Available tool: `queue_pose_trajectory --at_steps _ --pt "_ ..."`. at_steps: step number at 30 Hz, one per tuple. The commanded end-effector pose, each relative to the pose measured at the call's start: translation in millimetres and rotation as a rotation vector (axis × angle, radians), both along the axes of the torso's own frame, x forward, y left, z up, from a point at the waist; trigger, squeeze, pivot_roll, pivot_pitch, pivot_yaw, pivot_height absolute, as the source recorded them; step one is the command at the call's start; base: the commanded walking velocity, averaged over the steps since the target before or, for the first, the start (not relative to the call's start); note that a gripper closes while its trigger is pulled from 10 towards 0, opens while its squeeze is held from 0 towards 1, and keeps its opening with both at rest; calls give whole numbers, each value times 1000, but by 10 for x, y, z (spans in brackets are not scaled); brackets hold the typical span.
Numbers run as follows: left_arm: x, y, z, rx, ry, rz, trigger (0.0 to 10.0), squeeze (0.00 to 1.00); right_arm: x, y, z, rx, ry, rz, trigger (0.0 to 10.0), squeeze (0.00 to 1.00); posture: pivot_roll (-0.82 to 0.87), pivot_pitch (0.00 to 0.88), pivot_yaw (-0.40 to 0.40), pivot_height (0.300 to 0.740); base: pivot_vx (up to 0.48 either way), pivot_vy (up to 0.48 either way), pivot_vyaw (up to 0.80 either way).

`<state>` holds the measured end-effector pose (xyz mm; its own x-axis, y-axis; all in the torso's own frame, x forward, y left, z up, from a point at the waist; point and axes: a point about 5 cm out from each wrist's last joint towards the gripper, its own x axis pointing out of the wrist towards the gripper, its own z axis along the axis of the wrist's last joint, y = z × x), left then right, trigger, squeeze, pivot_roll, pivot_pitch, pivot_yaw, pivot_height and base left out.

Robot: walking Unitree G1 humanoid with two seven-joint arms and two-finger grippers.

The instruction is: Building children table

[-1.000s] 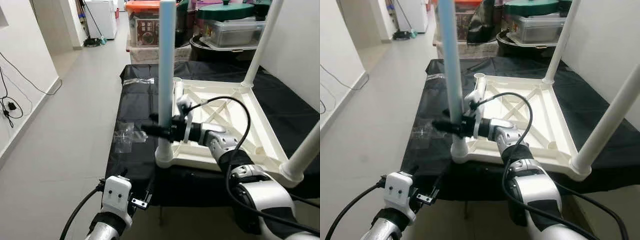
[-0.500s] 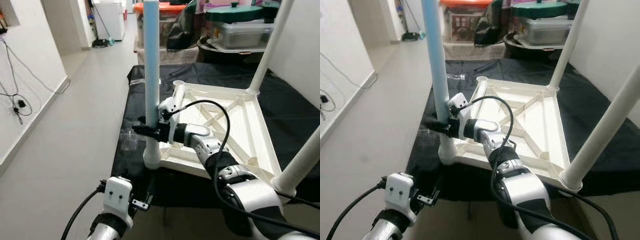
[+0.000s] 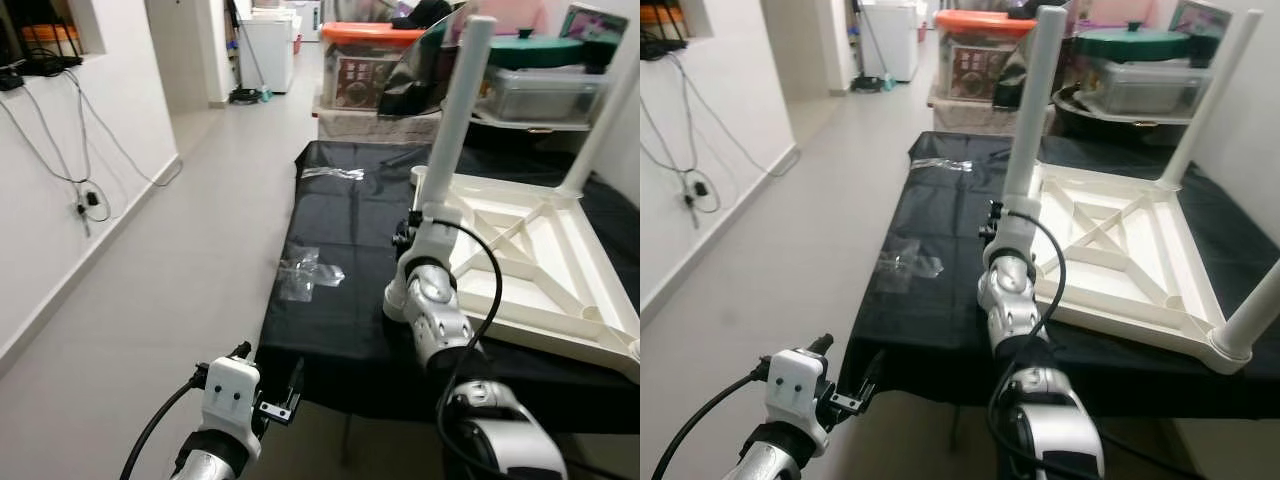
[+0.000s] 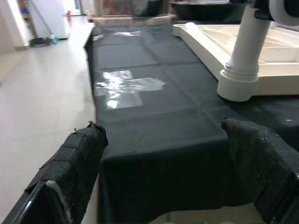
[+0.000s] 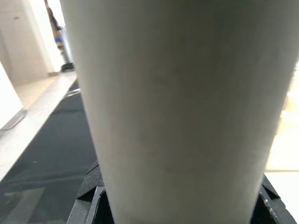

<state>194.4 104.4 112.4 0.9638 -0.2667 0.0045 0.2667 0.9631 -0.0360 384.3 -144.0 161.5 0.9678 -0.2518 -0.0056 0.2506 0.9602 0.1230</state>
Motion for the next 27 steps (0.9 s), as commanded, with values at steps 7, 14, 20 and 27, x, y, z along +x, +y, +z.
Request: queue_pose_trajectory --at_steps 7,14,20,27 --pt "23 -17 -12 -7 5 -3 10000 0 -28 341 -98 90 -35 237 10000 1000 58 0 -23 740 0 0 0" --pt "26 -9 -17 -10 8 -5 10000 0 -33 423 -32 81 -89 451 10000 0 46 0 -4 740 0 0 0" --pt "32 -3 -14 -7 7 -5 10000 0 -22 483 48 123 -92 838 10000 0 52 0 -9 740 0 0 0" --pt "34 1 -13 -5 6 -5 10000 0 -14 532 150 100 -25 1179 10000 0 68 0 -18 740 0 0 0"
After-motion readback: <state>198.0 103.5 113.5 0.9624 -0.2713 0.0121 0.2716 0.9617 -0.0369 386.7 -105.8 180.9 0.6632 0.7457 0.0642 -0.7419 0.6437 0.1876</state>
